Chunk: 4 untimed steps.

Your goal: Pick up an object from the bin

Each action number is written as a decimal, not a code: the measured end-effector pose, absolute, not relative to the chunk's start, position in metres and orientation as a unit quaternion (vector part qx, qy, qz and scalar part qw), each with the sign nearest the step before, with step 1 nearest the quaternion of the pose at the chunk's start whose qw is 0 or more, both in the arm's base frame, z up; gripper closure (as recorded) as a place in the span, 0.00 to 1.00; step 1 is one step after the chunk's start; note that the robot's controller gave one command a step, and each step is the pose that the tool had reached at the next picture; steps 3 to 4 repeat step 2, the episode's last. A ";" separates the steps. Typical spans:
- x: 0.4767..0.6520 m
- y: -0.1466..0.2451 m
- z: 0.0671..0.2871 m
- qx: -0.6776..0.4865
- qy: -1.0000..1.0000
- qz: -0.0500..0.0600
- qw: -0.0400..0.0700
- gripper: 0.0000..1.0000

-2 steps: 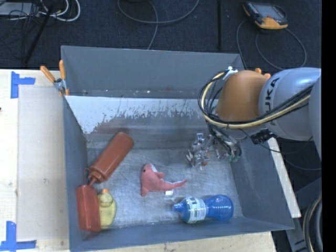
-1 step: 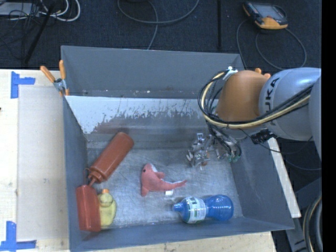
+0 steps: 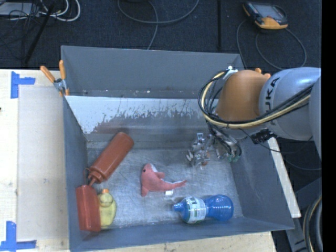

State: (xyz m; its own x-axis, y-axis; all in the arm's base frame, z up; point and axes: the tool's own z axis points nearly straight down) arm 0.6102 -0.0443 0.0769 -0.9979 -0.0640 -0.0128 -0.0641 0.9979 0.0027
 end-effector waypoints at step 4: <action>0.608 -0.045 0.088 -0.032 0.999 0.000 0.001 1.00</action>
Offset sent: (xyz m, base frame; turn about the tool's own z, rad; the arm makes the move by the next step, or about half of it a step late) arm 0.0002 -0.0001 0.0056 0.0000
